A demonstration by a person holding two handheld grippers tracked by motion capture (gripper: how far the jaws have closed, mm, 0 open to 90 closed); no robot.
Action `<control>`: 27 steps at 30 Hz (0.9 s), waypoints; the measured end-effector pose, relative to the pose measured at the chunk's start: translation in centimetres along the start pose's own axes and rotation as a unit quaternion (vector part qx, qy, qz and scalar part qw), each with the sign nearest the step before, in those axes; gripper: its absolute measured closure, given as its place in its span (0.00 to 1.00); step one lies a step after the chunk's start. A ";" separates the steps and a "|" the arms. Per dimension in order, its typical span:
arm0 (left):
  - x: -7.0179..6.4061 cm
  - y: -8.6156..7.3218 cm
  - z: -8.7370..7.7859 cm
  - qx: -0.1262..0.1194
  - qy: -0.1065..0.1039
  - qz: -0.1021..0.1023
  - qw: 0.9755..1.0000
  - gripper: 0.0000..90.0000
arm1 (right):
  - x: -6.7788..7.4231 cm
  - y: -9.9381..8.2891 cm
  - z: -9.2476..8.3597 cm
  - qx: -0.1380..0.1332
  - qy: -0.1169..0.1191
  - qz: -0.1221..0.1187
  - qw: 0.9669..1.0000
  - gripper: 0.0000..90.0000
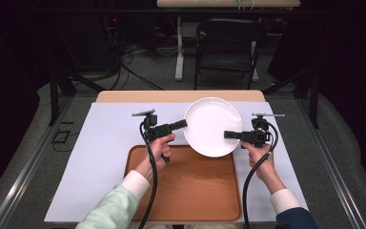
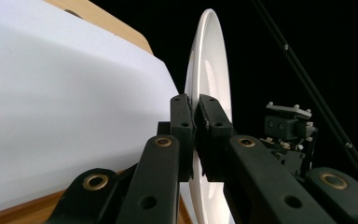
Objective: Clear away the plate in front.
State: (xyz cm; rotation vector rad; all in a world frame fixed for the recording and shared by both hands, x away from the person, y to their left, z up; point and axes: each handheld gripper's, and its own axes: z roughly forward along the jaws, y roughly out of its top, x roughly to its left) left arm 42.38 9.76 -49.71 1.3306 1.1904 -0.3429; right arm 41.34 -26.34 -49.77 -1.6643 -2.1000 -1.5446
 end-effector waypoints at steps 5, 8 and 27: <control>-0.2 -0.2 -1.2 0.006 0.009 0.037 0.999 0.97 | 1.0 -0.1 -0.9 -0.015 0.017 -0.017 1.000 0.67; -0.5 -0.3 -1.9 0.011 0.023 0.064 0.998 0.97 | 1.8 -0.3 -1.1 -0.017 0.020 -0.030 0.999 0.70; -1.1 -1.3 -4.5 0.036 0.068 0.127 0.989 0.93 | 4.9 -1.3 -1.3 -0.007 0.015 -0.094 0.995 0.79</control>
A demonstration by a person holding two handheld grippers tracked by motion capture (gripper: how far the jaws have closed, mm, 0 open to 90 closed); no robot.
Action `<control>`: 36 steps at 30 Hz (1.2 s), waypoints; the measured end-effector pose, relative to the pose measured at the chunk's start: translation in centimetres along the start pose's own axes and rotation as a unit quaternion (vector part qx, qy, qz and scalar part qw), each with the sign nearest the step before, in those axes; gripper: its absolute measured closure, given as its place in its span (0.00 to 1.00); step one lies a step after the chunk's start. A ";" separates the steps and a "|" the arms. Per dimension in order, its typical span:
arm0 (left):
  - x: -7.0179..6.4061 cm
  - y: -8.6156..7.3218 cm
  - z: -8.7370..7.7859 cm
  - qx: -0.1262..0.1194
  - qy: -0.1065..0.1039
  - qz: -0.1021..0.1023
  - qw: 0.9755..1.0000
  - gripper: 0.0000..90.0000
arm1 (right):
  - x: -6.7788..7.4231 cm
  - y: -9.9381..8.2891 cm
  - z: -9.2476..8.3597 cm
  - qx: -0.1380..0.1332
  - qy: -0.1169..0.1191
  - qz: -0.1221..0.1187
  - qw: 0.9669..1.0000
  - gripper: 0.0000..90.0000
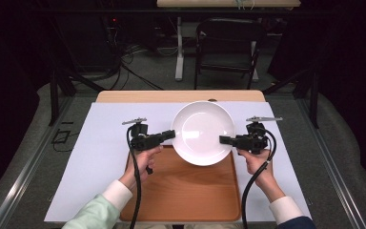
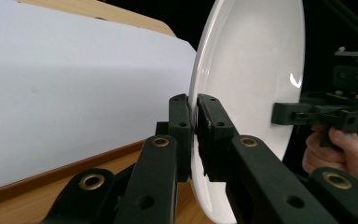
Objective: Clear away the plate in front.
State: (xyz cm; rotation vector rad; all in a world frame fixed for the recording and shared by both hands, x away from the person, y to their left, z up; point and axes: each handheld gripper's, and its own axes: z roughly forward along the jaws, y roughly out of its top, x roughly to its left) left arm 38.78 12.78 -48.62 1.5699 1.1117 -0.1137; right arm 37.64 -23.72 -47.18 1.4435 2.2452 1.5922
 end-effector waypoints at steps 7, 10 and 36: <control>0.0 -0.3 -0.4 0.008 0.002 0.002 1.000 0.92 | 1.4 -0.3 -0.5 -0.005 -0.003 -0.024 1.000 0.81; -0.2 -0.5 -0.6 0.010 0.003 0.003 1.000 0.92 | 1.8 -0.4 -0.8 -0.006 -0.003 -0.029 1.000 0.82; -1.7 -1.8 -3.8 0.013 0.002 0.027 1.000 0.91 | 4.9 -1.6 -2.0 -0.007 0.022 -0.052 0.998 0.85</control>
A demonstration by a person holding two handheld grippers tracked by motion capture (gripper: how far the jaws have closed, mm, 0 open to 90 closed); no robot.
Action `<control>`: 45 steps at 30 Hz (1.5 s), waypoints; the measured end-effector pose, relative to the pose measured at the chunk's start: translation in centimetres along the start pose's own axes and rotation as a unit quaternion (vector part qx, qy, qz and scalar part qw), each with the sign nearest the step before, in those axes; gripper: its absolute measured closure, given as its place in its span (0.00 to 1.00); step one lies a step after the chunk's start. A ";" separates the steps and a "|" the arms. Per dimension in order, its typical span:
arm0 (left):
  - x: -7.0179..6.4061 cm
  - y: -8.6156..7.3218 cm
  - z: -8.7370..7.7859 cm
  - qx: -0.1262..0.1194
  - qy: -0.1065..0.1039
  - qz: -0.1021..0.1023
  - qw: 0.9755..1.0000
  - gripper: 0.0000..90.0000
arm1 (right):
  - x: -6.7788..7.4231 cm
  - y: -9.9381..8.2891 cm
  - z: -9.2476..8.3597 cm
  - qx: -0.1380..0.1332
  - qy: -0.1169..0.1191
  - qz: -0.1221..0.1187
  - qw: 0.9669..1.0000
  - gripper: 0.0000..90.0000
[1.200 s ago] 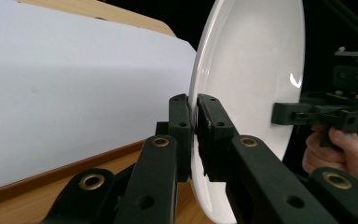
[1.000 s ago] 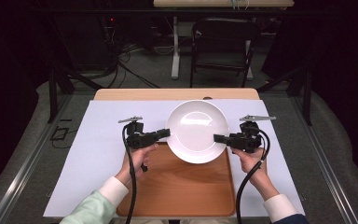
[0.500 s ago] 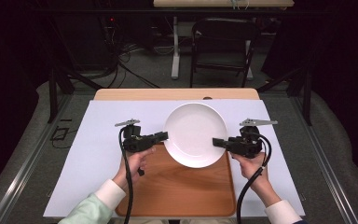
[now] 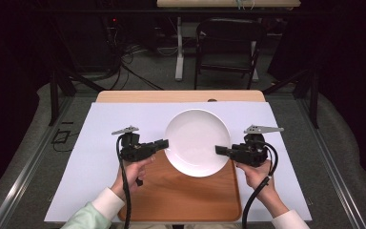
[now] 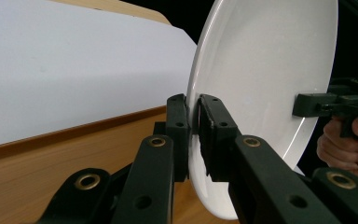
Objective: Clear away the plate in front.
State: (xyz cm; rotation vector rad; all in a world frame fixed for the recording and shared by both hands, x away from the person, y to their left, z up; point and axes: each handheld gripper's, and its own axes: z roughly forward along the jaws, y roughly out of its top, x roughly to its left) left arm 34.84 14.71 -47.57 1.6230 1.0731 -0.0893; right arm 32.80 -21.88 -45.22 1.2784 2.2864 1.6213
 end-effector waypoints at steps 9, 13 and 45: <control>-0.3 -0.6 -1.0 0.004 0.000 0.006 1.000 0.92 | 1.0 -0.3 -0.1 0.003 0.003 -0.012 1.000 0.85; -0.5 -0.9 -1.4 0.006 -0.001 0.012 1.000 0.92 | 1.4 -0.5 -0.2 0.005 0.006 -0.015 1.000 0.85; -0.9 -2.9 -4.4 0.024 -0.001 0.026 0.999 0.92 | 3.7 -1.7 0.2 0.032 0.023 -0.044 0.998 0.86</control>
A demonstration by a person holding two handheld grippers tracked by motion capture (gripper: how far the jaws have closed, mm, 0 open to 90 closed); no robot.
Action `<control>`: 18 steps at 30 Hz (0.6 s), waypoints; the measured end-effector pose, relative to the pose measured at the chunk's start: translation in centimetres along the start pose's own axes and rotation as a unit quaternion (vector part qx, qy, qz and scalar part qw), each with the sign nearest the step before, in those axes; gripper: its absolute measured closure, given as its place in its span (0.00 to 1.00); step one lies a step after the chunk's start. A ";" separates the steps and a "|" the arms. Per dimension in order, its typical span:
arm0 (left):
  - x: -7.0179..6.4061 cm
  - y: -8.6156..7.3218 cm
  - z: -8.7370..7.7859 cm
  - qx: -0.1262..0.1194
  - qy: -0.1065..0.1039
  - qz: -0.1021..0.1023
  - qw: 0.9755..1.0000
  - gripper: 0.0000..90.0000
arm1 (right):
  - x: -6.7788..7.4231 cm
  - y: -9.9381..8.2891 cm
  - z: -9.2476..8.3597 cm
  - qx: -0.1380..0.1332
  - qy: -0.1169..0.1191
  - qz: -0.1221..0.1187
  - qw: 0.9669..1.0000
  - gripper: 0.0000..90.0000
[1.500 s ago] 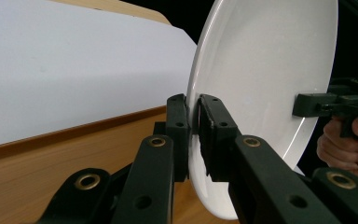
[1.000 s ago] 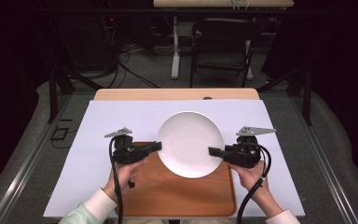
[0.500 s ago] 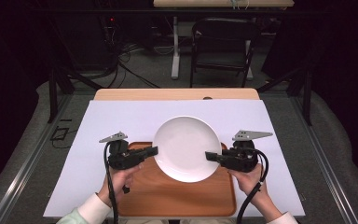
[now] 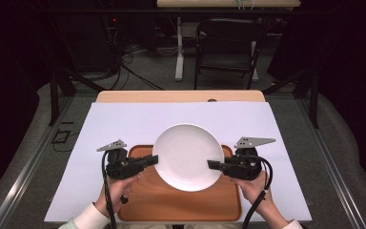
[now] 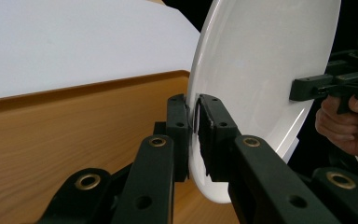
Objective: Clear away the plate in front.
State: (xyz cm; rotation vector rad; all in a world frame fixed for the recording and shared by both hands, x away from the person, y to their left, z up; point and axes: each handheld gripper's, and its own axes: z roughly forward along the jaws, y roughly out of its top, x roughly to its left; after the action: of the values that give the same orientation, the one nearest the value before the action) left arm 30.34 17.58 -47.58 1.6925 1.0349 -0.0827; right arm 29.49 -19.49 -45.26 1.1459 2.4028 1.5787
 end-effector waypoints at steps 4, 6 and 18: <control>0.0 -0.4 -0.4 0.002 0.003 0.000 1.000 0.92 | 0.3 -0.1 0.2 0.006 0.003 -0.003 1.000 0.86; 0.0 -0.6 -0.7 0.003 0.003 -0.001 1.000 0.92 | 0.5 -0.2 0.3 0.010 0.005 -0.005 1.000 0.86; 0.0 -1.8 -1.7 0.016 0.010 -0.001 1.000 0.92 | 1.1 -1.0 1.2 0.034 0.018 0.002 0.999 0.86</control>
State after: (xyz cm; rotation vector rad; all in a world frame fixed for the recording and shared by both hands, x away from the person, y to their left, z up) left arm 28.39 19.01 -48.25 1.7248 1.0547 -0.0849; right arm 28.66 -18.14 -46.30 1.1445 2.4952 1.5437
